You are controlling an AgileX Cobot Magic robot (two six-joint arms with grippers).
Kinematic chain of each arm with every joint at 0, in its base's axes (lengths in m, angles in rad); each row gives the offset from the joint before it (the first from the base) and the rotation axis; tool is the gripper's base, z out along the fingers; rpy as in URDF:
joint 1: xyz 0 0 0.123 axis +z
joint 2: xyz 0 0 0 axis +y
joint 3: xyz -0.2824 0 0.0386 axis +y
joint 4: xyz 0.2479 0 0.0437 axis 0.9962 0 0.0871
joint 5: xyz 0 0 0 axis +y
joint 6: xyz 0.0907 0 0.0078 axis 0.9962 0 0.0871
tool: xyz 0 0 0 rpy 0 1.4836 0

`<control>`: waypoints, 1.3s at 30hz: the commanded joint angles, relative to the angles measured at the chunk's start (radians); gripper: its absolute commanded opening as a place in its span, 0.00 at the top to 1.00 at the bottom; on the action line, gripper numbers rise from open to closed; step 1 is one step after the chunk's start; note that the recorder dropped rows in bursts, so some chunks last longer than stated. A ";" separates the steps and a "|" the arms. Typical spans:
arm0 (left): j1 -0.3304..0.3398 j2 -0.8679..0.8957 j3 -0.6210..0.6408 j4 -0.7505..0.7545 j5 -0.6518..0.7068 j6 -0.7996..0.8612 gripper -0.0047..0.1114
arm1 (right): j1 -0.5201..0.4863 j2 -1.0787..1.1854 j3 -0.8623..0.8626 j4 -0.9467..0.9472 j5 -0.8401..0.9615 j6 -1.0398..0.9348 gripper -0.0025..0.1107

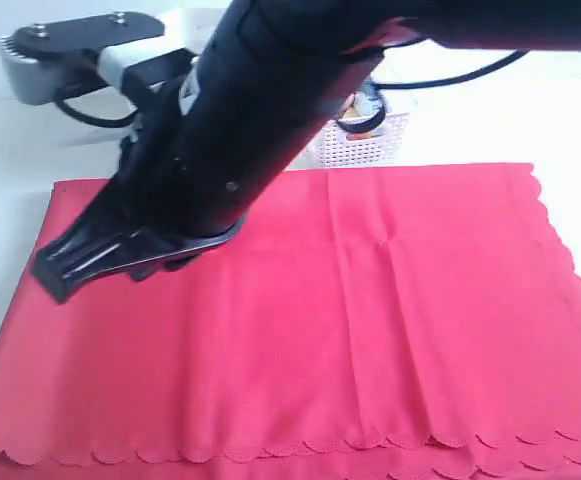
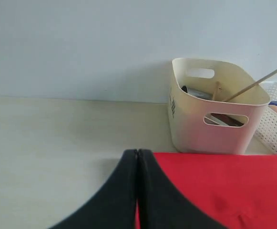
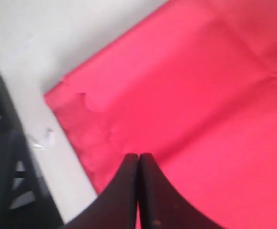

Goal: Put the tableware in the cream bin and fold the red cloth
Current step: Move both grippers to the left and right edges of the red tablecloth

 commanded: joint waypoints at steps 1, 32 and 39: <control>-0.008 0.002 0.001 -0.055 0.025 -0.007 0.96 | -0.050 -0.057 -0.002 -0.204 0.054 0.101 0.98; -0.008 0.675 -0.305 -0.223 0.490 -0.023 0.96 | -0.588 -0.303 0.486 -0.241 -0.144 0.099 0.98; -0.003 0.826 -0.420 -0.221 0.597 -0.023 0.96 | -0.658 -0.303 0.549 -0.241 -0.193 0.099 0.98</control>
